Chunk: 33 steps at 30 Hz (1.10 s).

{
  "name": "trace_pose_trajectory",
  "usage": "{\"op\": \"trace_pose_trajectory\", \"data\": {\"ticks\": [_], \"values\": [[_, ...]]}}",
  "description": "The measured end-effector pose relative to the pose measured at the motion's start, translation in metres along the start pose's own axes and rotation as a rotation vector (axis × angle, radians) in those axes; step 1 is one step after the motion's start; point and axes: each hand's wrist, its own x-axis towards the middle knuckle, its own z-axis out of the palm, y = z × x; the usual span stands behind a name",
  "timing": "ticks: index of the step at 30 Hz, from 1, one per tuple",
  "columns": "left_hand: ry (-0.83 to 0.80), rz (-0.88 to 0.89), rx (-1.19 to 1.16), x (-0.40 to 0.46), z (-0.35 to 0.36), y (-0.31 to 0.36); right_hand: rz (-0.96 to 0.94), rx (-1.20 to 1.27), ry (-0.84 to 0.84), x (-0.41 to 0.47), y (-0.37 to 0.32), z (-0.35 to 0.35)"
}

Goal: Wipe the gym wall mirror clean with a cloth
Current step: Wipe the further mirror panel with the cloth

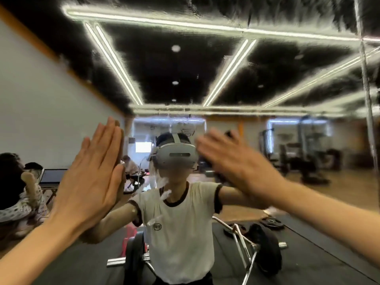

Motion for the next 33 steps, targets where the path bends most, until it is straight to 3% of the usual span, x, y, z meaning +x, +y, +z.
{"op": "trace_pose_trajectory", "data": {"ticks": [4, 6, 11, 14, 16, 21, 23, 26, 29, 31, 33], "values": [[0.032, 0.027, 0.01, 0.001, -0.004, 0.004, 0.395, 0.026, 0.231, 0.096, 0.055, -0.016], [0.038, 0.036, 0.0, 0.001, -0.003, 0.002, 0.45, 0.049, 0.279, 0.109, 0.045, -0.011], [0.044, 0.02, -0.046, 0.0, -0.003, 0.003, 0.152, 0.04, 0.057, 0.008, -0.049, 0.014], [0.044, 0.025, -0.023, 0.0, -0.003, 0.003, -0.058, 0.021, -0.09, -0.02, -0.053, 0.002], [0.039, 0.024, -0.021, 0.0, -0.003, 0.004, -0.017, -0.014, -0.065, 0.019, -0.026, -0.005], [0.04, 0.03, -0.017, 0.001, -0.002, 0.002, 0.428, 0.046, 0.218, 0.13, 0.03, -0.009], [0.042, 0.029, -0.026, 0.001, -0.002, 0.002, 0.376, 0.019, 0.194, 0.112, -0.001, 0.005], [0.053, 0.022, -0.045, 0.001, -0.002, 0.002, 0.117, 0.04, 0.051, 0.044, -0.07, 0.021], [0.052, 0.024, -0.057, 0.0, -0.003, 0.003, -0.04, 0.064, -0.089, 0.015, -0.08, 0.014], [0.051, 0.028, -0.098, -0.001, -0.004, 0.003, 0.033, 0.035, -0.068, 0.046, -0.055, 0.008], [0.042, 0.045, -0.147, -0.002, -0.007, 0.001, 0.232, 0.038, 0.059, 0.098, -0.02, 0.002]]}}
